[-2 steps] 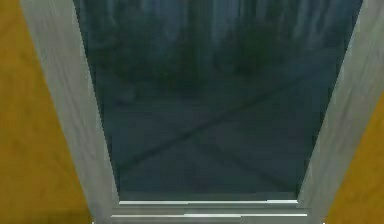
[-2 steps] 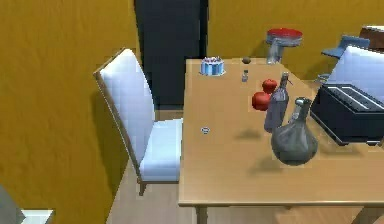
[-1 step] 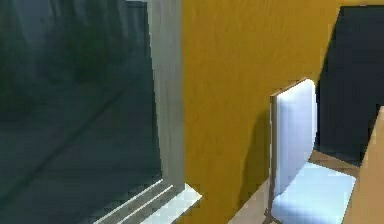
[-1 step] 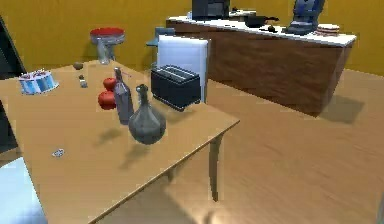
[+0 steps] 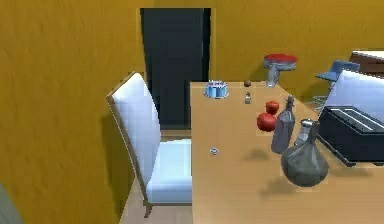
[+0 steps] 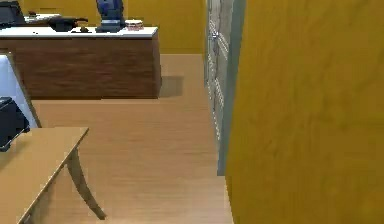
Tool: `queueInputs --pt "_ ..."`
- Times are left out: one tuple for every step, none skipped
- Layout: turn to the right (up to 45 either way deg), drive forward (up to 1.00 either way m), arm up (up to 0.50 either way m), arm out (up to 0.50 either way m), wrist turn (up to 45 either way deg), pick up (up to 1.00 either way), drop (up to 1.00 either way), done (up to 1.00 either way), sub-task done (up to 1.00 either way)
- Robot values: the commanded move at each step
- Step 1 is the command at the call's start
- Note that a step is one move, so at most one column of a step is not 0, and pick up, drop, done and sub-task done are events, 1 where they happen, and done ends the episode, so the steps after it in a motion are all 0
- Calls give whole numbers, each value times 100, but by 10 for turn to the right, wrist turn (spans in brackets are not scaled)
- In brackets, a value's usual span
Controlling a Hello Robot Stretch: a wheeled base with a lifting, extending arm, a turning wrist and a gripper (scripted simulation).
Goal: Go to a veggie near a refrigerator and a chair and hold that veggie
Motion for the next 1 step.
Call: queueInputs --pt "450 0 0 0 0 0 0 0 0"
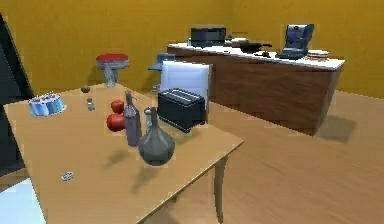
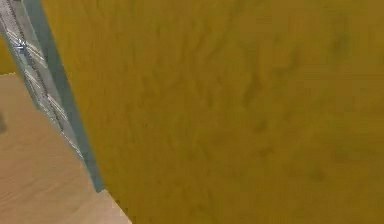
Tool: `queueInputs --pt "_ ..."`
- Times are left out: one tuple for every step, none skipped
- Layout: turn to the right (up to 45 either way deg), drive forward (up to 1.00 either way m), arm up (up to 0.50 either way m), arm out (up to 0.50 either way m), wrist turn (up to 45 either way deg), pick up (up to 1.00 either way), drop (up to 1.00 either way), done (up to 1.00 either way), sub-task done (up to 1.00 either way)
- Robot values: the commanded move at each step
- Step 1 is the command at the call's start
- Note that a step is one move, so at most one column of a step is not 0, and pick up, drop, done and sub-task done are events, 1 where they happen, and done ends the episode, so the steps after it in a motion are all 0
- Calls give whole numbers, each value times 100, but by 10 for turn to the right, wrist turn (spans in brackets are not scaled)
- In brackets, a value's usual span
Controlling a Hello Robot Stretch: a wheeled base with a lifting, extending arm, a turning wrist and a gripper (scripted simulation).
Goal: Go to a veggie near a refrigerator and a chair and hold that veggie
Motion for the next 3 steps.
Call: queueInputs --pt "360 0 0 0 0 0 0 0 0" --pt "0 100 0 0 0 0 0 0 0" --pt "150 0 0 0 0 0 0 0 0"
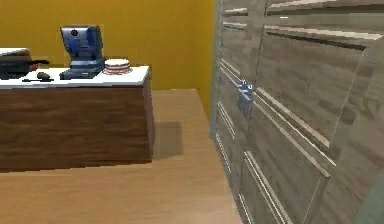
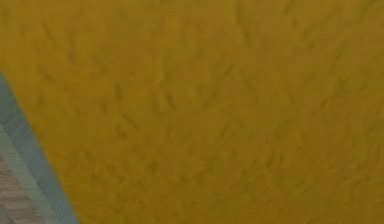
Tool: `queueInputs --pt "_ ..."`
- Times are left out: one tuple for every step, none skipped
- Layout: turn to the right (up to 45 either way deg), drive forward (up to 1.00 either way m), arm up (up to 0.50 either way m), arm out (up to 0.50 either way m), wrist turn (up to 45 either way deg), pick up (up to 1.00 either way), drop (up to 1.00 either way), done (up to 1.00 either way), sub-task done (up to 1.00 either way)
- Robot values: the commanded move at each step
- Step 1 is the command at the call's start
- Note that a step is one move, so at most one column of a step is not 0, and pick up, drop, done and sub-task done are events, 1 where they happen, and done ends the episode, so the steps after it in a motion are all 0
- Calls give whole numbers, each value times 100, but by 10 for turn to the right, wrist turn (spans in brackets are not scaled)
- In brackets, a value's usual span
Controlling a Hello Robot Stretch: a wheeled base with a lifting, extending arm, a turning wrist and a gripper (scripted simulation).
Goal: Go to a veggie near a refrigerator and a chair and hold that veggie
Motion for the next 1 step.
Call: queueInputs --pt "0 5 0 0 0 0 0 0 0"
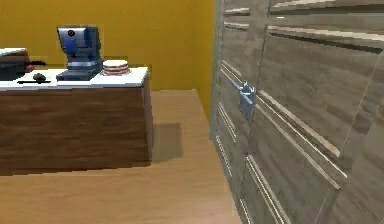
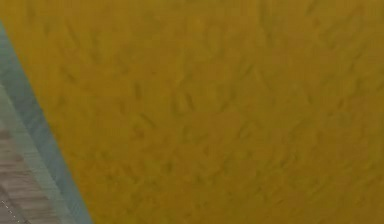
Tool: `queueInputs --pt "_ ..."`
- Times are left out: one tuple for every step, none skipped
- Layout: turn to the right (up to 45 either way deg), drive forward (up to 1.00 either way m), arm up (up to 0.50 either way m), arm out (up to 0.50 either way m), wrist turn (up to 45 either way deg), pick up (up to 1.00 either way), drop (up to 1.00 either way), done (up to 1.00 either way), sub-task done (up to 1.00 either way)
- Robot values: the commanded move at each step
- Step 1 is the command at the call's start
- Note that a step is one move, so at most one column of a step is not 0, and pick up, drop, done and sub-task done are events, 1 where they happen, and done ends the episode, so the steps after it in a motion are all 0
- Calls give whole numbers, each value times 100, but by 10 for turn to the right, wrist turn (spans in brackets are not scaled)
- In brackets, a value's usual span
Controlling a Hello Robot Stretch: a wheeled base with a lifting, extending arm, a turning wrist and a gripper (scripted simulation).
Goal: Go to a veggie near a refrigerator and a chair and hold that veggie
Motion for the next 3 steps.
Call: queueInputs --pt "-450 0 0 0 0 0 0 0 0" --pt "-60 0 0 0 0 0 0 0 0" --pt "0 100 0 0 0 0 0 0 0"
